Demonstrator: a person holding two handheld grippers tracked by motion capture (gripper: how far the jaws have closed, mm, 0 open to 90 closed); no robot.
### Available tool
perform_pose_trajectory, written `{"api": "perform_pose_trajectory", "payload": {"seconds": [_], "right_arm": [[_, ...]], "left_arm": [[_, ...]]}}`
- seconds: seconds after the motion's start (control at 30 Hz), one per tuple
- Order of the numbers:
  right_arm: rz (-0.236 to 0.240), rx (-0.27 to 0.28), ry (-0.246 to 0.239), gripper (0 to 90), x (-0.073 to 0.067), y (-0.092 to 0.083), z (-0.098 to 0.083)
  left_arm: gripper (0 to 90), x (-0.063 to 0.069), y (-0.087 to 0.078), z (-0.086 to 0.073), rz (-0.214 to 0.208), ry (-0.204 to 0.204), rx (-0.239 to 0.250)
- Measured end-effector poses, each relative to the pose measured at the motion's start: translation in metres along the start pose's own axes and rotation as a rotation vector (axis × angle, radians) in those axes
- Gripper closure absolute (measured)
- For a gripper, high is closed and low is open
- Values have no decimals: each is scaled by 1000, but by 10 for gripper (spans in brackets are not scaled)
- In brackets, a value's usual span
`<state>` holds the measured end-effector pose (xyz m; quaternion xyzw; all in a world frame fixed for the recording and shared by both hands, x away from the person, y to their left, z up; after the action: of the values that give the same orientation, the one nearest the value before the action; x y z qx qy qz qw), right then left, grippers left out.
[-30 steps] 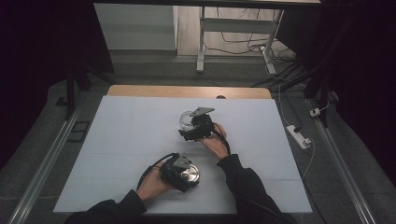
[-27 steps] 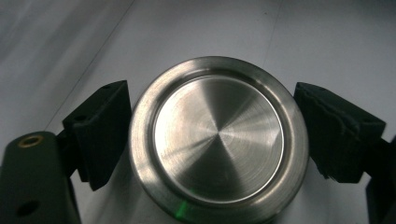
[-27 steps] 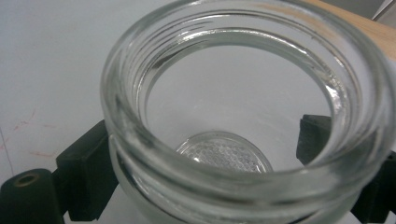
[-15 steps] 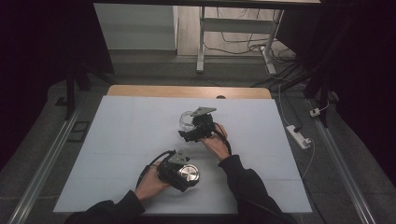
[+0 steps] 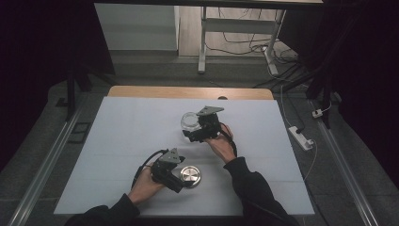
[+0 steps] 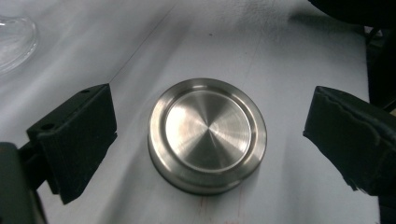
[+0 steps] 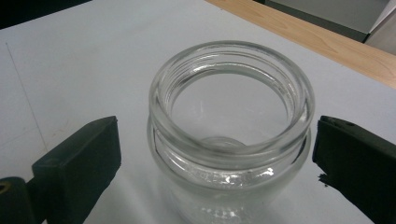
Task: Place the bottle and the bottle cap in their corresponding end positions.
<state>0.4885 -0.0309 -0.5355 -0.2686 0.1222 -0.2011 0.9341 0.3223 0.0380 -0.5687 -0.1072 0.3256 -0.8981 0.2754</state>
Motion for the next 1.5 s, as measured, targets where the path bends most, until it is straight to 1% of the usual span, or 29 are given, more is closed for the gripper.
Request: {"api": "perform_pose_trajectory", "payload": {"seconds": [0.1,0.2,0.23,0.33,0.4,0.47,0.5,0.57,0.67,0.73,0.97,1.07,1.13,1.27,1.43,1.5], "right_arm": [[1,-8,0,11,-3,-3,-1],[-2,-17,-10,10,-6,-5,-3],[-3,-23,-14,9,-7,-6,-4],[-9,-30,-24,9,-9,-12,-5],[-1,-22,-13,9,-10,-15,-4],[4,-19,-8,9,-12,-18,-4],[9,-20,-7,9,-13,-20,-4],[15,-20,-10,9,-16,-22,-4],[24,-29,-14,9,-19,-24,-6],[27,-34,-16,9,-21,-25,-8],[45,-41,4,0,-27,-30,-14],[44,-34,7,0,-31,-33,-16],[34,-23,5,0,-33,-36,-16],[54,-26,11,0,-39,-39,-18],[78,-49,-4,0,-50,-42,-25],[85,-48,-5,0,-53,-45,-27]], "left_arm": [[23,-2,-6,-1,-11,-9,2],[5,-2,-11,-2,-35,-26,3],[0,-3,-13,-2,-39,-25,2],[0,-3,-17,-3,-58,-38,9],[0,-4,-19,-3,-64,-41,8],[0,-4,-21,-3,-74,-55,11],[0,-5,-22,-4,-75,-54,9],[0,-5,-24,-4,-81,-70,14],[0,-7,-28,-5,-86,-84,24],[0,-8,-32,-6,-80,-87,27],[0,-12,-42,-12,-54,-88,28],[0,-13,-45,-15,-44,-92,29],[0,-13,-47,-16,-40,-95,29],[0,-14,-51,-19,-31,-97,32],[0,-15,-57,-23,-18,-100,36],[0,-15,-59,-25,-10,-105,38]]}}
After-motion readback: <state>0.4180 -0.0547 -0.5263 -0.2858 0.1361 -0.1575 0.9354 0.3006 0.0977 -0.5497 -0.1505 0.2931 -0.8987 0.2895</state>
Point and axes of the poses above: each handheld gripper's, and its own axes: y roughly forward along the jaws, z roughly out of its top, x roughly to its right, the point moved 8 cm from there along y, roughly forward along the jaws, and after that the axes turned 12 degrees about z, right-handed, at the moved point
